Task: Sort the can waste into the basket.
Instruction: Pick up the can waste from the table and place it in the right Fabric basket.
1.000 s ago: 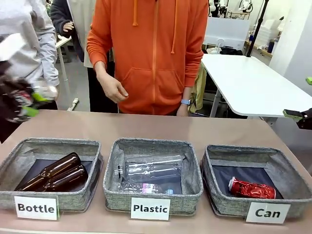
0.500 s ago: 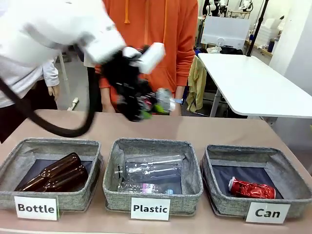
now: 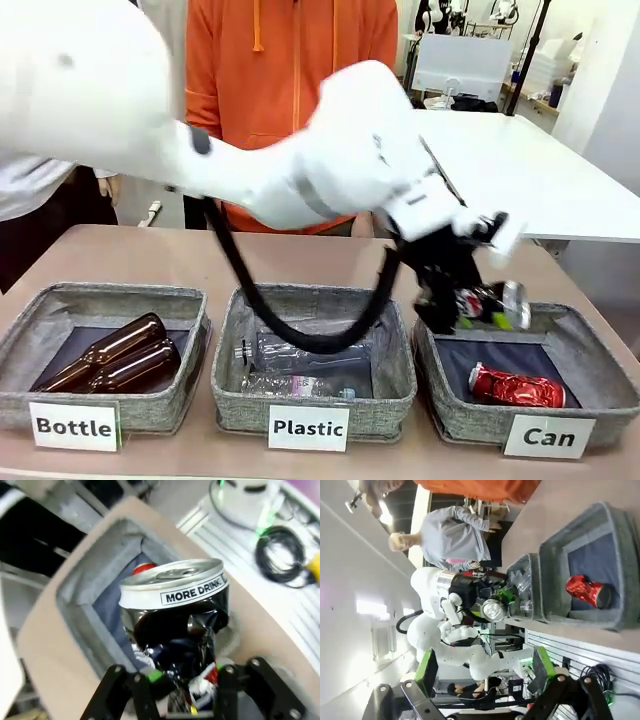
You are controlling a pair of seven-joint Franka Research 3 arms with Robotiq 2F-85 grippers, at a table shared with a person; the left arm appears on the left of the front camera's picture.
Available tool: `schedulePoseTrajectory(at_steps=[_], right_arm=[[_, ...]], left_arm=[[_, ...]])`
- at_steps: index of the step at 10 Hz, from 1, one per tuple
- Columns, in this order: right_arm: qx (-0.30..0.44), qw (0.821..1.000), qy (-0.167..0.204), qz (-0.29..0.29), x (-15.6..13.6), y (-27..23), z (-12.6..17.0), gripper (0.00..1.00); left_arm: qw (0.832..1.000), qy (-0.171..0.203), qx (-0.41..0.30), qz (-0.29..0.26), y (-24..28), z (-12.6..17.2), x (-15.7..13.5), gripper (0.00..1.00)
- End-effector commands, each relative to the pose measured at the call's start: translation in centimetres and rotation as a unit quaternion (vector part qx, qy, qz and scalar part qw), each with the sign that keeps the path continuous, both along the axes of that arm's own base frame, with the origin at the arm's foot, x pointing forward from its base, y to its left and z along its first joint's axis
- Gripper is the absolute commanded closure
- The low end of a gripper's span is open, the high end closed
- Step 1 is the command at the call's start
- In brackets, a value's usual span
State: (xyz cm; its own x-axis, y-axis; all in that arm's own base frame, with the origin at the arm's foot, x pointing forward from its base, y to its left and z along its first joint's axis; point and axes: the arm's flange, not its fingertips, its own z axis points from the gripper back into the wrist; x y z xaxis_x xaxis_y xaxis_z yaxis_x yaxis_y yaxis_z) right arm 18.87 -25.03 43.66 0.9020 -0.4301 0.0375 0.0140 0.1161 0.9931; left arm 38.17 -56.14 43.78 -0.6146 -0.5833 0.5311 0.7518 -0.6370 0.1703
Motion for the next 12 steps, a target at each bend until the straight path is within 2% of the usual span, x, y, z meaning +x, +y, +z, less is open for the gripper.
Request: schedulePoseTrajectory(at_steps=[1, 2, 6, 7, 8, 9, 10, 12], right_arm=[[0.053, 0.998, -0.033, 0.003, -1.9, -1.8, -1.7, 0.0], [0.0, 1.0, 0.0, 0.0, 0.0, 0.0, 0.0, 0.0], [0.0, 1.0, 0.0, 0.0, 0.0, 0.0, 0.0, 0.0], [0.0, 1.0, 0.0, 0.0, 0.0, 0.0, 0.0, 0.0], [0.0, 1.0, 0.0, 0.0, 0.0, 0.0, 0.0, 0.0], [0.0, 1.0, 0.0, 0.0, 0.0, 0.0, 0.0, 0.0], [0.0, 1.0, 0.0, 0.0, 0.0, 0.0, 0.0, 0.0], [0.0, 1.0, 0.0, 0.0, 0.0, 0.0, 0.0, 0.0]], left_arm=[[1.0, -0.004, 0.013, -0.009, -5.5, 0.5, 2.2, 1.0], [1.0, -0.023, 0.011, 0.006, -7.4, 0.4, 2.2, 1.0], [0.999, 0.002, 0.047, 0.011, -10.5, -1.8, 3.6, 1.0], [0.999, 0.01, 0.048, 0.01, -10.4, -1.9, 4.0, 0.96], [0.999, 0.008, 0.051, 0.008, -10.3, -1.8, 4.2, 0.4], [0.998, 0.002, 0.056, 0.007, -10.4, -1.6, 4.3, 0.37], [0.998, 0.0, 0.056, 0.007, -10.3, -1.5, 4.2, 0.0], [0.998, -0.012, 0.053, 0.017, -10.1, -1.2, 4.2, 0.0]])
